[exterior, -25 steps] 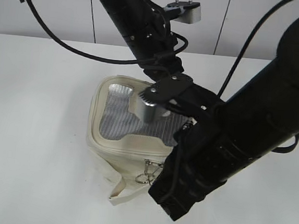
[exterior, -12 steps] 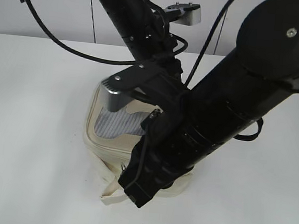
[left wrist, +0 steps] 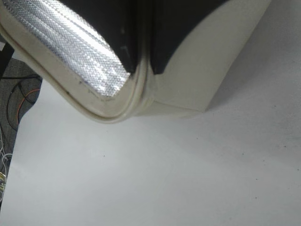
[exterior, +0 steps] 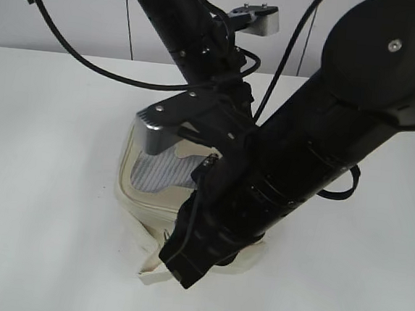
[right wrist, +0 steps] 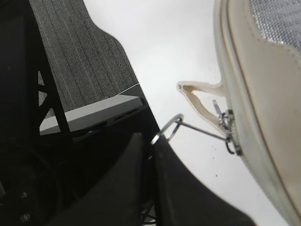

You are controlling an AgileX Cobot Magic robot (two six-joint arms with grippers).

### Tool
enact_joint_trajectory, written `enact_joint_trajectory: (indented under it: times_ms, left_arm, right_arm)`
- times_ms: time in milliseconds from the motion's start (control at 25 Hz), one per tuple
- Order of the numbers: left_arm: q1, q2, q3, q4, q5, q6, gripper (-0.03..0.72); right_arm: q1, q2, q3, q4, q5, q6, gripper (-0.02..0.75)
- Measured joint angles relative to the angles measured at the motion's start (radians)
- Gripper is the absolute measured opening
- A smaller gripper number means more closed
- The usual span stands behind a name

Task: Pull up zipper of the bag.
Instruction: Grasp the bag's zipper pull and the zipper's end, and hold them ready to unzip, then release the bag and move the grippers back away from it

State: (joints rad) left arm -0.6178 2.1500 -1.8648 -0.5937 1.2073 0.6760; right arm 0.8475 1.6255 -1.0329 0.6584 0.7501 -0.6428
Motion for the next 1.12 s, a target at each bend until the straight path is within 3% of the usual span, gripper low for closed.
enact_joint_trajectory:
  times_ms: [160,320,440,560,800,920,1120]
  left_arm:
    - [0.0,0.0,0.0,0.006,-0.027,-0.005,0.038]
    - [0.002,0.0,0.0,0.007,-0.029,-0.02,0.047]
    - [0.002,0.0,0.0,0.007,-0.03,-0.023,0.081]
    - [0.003,0.0,0.0,-0.003,-0.04,-0.026,0.143]
    - [0.003,-0.028,0.0,-0.006,-0.067,-0.031,0.313]
    - [0.003,-0.051,0.0,0.035,-0.098,-0.031,0.329]
    - [0.003,-0.094,0.0,0.112,-0.129,-0.056,0.335]
  right_arm:
    - [0.013,-0.003,-0.006,-0.05,0.029,0.128,0.123]
    - [0.016,-0.026,-0.014,-0.129,0.038,0.249,0.329]
    - [0.016,-0.057,-0.014,-0.153,0.037,0.293,0.47]
    - [0.016,-0.087,-0.014,-0.209,0.035,0.355,0.56]
    - [0.012,-0.123,-0.014,-0.435,0.035,0.58,0.592]
    - [-0.02,-0.126,-0.014,-0.521,0.054,0.657,0.592]
    - [-0.143,-0.126,-0.014,-0.549,0.068,0.675,0.592]
